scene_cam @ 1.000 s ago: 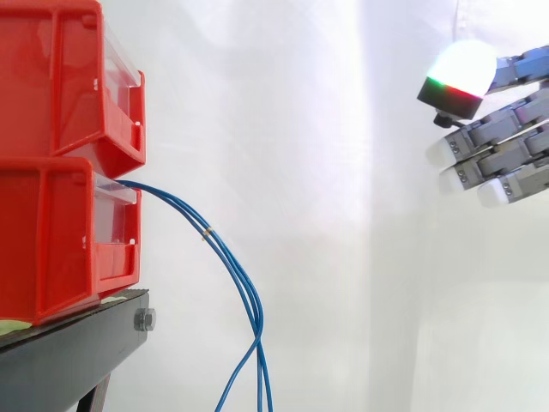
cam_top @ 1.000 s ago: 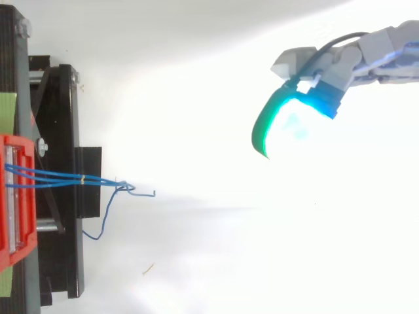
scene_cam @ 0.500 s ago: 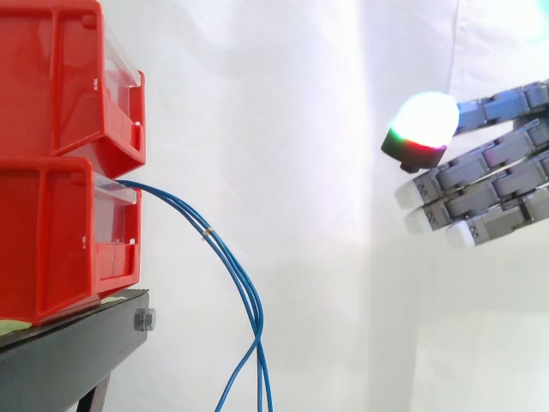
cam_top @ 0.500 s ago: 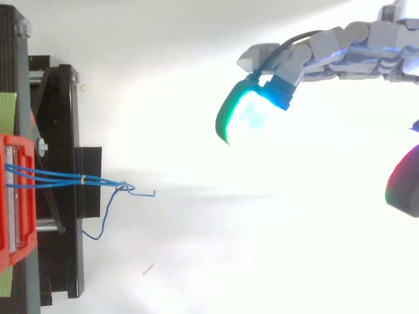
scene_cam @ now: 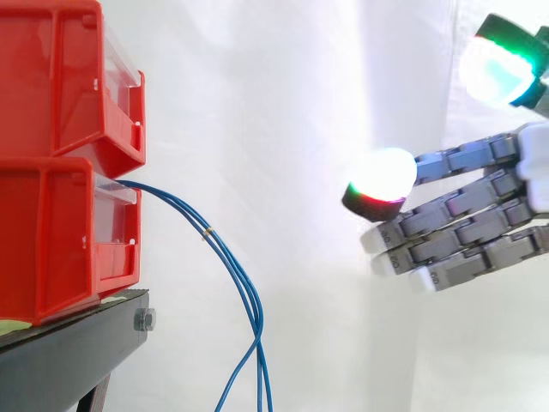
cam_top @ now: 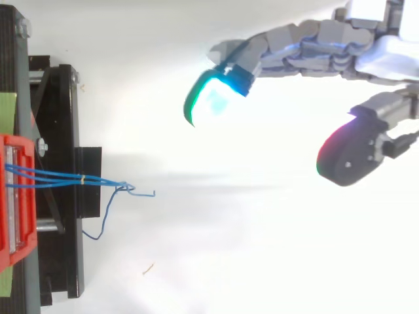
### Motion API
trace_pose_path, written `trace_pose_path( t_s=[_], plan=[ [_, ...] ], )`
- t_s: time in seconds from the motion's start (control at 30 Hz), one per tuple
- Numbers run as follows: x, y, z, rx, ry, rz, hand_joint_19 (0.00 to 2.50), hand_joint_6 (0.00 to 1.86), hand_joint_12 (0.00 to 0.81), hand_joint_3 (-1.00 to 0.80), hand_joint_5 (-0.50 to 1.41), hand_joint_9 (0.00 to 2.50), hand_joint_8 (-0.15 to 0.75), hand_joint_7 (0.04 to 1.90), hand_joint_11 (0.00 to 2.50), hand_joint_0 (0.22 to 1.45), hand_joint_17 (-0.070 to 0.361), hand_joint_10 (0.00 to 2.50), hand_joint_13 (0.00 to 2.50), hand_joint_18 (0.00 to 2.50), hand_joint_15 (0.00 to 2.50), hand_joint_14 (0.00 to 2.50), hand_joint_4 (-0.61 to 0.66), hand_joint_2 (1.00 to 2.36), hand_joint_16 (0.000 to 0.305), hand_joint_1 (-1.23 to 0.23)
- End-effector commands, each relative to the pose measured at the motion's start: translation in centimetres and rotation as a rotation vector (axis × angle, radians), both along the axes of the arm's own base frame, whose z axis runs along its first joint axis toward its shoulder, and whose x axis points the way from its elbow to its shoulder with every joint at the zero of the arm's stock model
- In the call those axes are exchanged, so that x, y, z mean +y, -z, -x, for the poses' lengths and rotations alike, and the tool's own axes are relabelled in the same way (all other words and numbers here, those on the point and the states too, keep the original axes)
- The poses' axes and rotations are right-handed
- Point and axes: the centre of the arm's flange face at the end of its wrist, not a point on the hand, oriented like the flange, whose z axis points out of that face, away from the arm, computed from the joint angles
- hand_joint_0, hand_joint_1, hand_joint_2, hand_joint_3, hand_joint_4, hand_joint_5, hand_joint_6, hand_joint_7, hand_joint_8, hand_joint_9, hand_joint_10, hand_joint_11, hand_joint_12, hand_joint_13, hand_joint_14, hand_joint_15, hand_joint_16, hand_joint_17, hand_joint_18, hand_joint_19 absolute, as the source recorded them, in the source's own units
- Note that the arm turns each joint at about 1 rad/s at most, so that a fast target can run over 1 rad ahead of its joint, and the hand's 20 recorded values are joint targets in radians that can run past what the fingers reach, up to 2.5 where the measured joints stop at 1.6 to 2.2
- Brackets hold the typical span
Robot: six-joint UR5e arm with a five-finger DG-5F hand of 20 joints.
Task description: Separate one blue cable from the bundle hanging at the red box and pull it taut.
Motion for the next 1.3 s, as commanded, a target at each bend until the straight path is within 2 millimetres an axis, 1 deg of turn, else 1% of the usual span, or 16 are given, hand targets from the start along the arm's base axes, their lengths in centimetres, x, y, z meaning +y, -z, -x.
trace_pose_path(
  t_s=[0.0,0.07,0.23,0.27,0.33,0.37,0.43,0.47,0.53,0.63,0.77,0.87,0.9,1.13,1.2,1.27],
  plan=[
    [-0.1,0.2,-1.5,-0.03,0.021,0.008,0.12,0.5,0.35,-0.5,-0.26,0.11,0.262,0.75,0.02,0.52,0.137,0.0,0.0,0.0,0.04,0.0,0.19,1.0,0.061,-0.61],
    [-0.1,0.1,-1.7,-0.025,0.02,0.01,0.11,0.5,0.35,-0.5,-0.26,0.11,0.262,0.74,0.02,0.53,0.136,0.0,0.0,0.0,0.04,0.0,0.19,1.0,0.061,-0.61],
    [-0.1,1.3,-3.3,0.003,0.029,0.013,0.12,0.5,0.349,-0.5,-0.26,0.11,0.263,0.74,0.02,0.53,0.136,0.0,0.0,0.0,0.04,0.0,0.2,1.0,0.061,-0.61],
    [-0.1,1.9,-3.8,0.006,0.03,0.011,0.12,0.5,0.349,-0.5,-0.26,0.11,0.263,0.75,0.02,0.53,0.136,0.0,0.0,0.0,0.04,0.0,0.2,1.0,0.061,-0.61],
    [-0.1,2.3,-4.3,0.006,0.028,0.013,0.12,0.5,0.349,-0.5,-0.26,0.11,0.263,0.75,0.02,0.53,0.136,0.0,0.0,0.0,0.04,0.0,0.2,1.0,0.061,-0.61],
    [0.1,3.0,-4.6,0.011,0.028,0.015,0.12,0.5,0.349,-0.5,-0.26,0.11,0.263,0.75,0.02,0.53,0.136,0.0,0.0,0.0,0.04,0.0,0.2,1.0,0.06,-0.61],
    [-0.1,3.3,-4.9,0.007,0.034,0.015,0.12,0.5,0.349,-0.5,-0.26,0.11,0.263,0.75,0.02,0.53,0.136,0.0,0.0,0.0,0.04,0.0,0.2,1.0,0.06,-0.61],
    [0.0,4.0,-5.4,0.012,0.035,0.017,0.12,0.5,0.349,-0.5,-0.26,0.11,0.263,0.75,0.03,0.53,0.136,0.0,0.0,0.0,0.04,0.0,0.2,1.0,0.06,-0.61],
    [0.0,4.5,-5.8,0.013,0.037,0.014,0.12,0.5,0.35,-0.5,-0.26,0.11,0.263,0.75,0.02,0.53,0.136,0.0,0.0,0.0,0.04,0.0,0.2,1.0,0.06,-0.61],
    [0.1,5.9,-6.8,0.018,0.034,0.011,0.12,0.5,0.35,-0.5,-0.26,0.11,0.263,0.75,0.01,0.53,0.136,0.0,0.0,0.0,0.04,0.0,0.2,1.0,0.06,-0.61],
    [0.3,5.5,-7.7,-0.003,0.028,0.006,0.12,0.5,0.349,-0.5,-0.26,0.12,0.263,0.75,0.03,0.53,0.136,0.0,0.0,0.0,0.04,0.0,0.2,1.0,0.06,-0.61],
    [0.4,6.4,-8.0,0.007,0.024,0.002,0.12,0.5,0.349,-0.5,-0.26,0.12,0.263,0.75,0.03,0.53,0.136,0.0,0.0,0.0,0.04,0.0,0.2,1.0,0.06,-0.61],
    [0.5,7.0,-8.1,0.011,0.021,-0.005,0.12,0.5,0.349,-0.5,-0.25,0.12,0.263,0.75,0.01,0.53,0.136,0.0,0.0,0.0,0.04,0.0,0.2,1.0,0.06,-0.61],
    [1.1,7.3,-8.4,-0.003,0.015,-0.028,0.13,0.5,0.349,-0.5,-0.25,0.12,0.263,0.75,0.02,0.53,0.136,0.0,0.0,0.0,0.04,0.0,0.2,1.0,0.06,-0.61],
    [1.7,7.3,-8.6,-0.012,0.006,-0.028,0.12,0.5,0.349,-0.5,-0.25,0.12,0.264,0.75,0.03,0.53,0.136,0.0,0.0,0.0,0.04,0.0,0.2,1.0,0.06,-0.61],
    [1.9,7.8,-9.1,-0.015,0.003,-0.031,0.12,0.5,0.349,-0.5,-0.25,0.12,0.263,0.75,0.02,0.53,0.136,0.0,0.0,0.0,0.04,0.0,0.2,1.0,0.06,-0.61]
  ],
)
